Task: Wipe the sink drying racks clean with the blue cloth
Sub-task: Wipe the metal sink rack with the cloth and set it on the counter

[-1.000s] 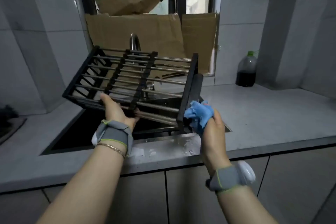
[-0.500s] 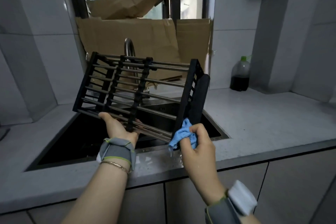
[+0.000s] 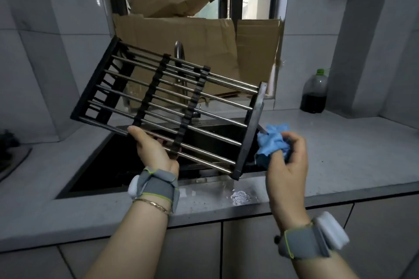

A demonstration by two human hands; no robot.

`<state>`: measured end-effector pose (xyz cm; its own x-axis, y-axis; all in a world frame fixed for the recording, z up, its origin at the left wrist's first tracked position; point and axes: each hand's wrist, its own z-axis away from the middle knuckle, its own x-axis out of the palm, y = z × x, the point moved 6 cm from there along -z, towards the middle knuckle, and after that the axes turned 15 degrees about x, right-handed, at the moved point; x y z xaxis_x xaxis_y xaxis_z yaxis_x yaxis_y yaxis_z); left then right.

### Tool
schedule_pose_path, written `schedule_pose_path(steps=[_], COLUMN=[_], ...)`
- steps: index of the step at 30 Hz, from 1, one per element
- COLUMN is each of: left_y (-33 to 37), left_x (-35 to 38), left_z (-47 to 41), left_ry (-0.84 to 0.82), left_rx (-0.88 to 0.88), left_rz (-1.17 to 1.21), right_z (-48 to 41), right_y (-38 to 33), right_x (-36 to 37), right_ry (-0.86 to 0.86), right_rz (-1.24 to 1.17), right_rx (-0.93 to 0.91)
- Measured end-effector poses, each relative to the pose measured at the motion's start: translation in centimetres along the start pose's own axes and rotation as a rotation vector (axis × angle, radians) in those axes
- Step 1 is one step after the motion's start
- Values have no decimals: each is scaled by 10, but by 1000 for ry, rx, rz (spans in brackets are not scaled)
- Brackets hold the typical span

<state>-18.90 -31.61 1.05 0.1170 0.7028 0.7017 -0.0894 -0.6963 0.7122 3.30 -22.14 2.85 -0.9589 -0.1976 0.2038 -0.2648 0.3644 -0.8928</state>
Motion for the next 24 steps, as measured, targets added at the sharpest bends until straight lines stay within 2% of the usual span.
schedule_pose_path(steps=[3, 5, 10, 15, 17, 20, 24], left_y=[6, 11, 21, 30, 33, 37, 36], left_x=[2, 5, 4, 7, 8, 10, 12], left_z=[4, 11, 8, 12, 11, 12, 19], left_ry=[3, -22, -141, -240, -236, -253, -307], left_rx=[148, 229, 356, 334, 328, 357, 389], left_rz=[-96, -169, -273, -204, -195, -200, -261], right_z=[5, 17, 46, 28, 30, 34, 32], right_y=[-5, 12, 38, 21, 16, 20, 35], right_x=[29, 45, 53, 39, 38, 40, 30], right_ry=[-19, -30, -127, 6, -9, -115, -342], right_rz=[432, 673, 709, 832, 875, 902, 746], right_rx=[-299, -430, -462, -475, -520, -547, -507])
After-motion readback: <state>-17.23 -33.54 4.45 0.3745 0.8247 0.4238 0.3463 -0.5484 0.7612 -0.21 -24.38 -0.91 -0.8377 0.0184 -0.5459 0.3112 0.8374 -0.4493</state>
